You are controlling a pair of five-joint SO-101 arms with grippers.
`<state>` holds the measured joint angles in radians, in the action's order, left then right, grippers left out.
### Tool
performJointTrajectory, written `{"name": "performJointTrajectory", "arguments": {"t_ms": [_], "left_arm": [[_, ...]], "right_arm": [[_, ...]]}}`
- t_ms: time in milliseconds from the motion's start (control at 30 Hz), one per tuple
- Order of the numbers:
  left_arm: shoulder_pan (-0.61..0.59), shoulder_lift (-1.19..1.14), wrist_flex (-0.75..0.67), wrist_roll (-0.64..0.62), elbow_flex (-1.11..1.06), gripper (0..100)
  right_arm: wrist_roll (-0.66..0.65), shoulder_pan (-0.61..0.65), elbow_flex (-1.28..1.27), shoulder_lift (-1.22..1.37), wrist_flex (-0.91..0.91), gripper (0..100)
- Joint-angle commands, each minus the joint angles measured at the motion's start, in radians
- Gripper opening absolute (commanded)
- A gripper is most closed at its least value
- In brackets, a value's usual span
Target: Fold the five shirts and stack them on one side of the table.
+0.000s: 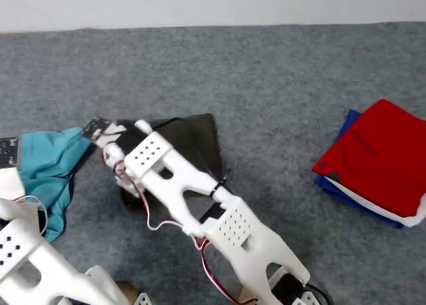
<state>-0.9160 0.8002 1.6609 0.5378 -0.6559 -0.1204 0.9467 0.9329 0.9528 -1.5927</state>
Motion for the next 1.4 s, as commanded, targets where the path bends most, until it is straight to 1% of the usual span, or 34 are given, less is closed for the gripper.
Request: {"name": "performJointTrajectory", "arguments": {"t_ms": [0, 133, 333, 467, 600, 767, 867, 933, 1067, 1233, 1300, 1367], "left_arm": [[0.002, 0.021, -0.015, 0.006, 0.027, 2], [0.002, 0.021, -0.015, 0.006, 0.027, 2], [0.002, 0.021, -0.015, 0.006, 0.027, 2], [0.003, 0.021, -0.015, 0.006, 0.028, 2], [0.003, 0.021, -0.015, 0.008, 0.033, 2], [0.003, 0.021, -0.012, 0.023, 0.033, 2], [0.003, 0.021, -0.014, 0.023, 0.033, 2], [0.003, 0.021, -0.015, 0.023, 0.033, 2], [0.003, 0.021, -0.015, 0.023, 0.027, 2], [0.003, 0.021, -0.014, 0.023, 0.027, 2], [0.003, 0.021, -0.009, 0.023, 0.028, 2], [0.003, 0.021, -0.009, 0.023, 0.030, 2]], "right_arm": [[0.006, 0.062, 0.061, -0.010, 0.031, 1.2], [0.006, 0.064, 0.150, -0.021, 0.002, 1.4], [0.006, 0.033, 0.431, -0.019, -0.209, 1.5], [0.006, -0.031, 0.442, -0.061, -0.206, 1.5], [0.008, -0.085, 0.313, -0.153, -0.206, 1.3], [0.017, -0.131, -0.014, -0.341, -0.206, 1.0], [0.094, -0.133, -0.199, -0.438, -0.203, 1.0], [0.123, -0.131, -0.298, -0.478, -0.202, 1.0], [0.129, -0.131, -0.420, -0.467, -0.179, 1.0], [0.124, -0.154, -0.502, -0.349, -0.027, 1.0], [0.127, -0.148, -0.499, -0.303, -0.018, 1.0], [0.130, -0.116, -0.489, -0.289, -0.039, 1.0]]}}
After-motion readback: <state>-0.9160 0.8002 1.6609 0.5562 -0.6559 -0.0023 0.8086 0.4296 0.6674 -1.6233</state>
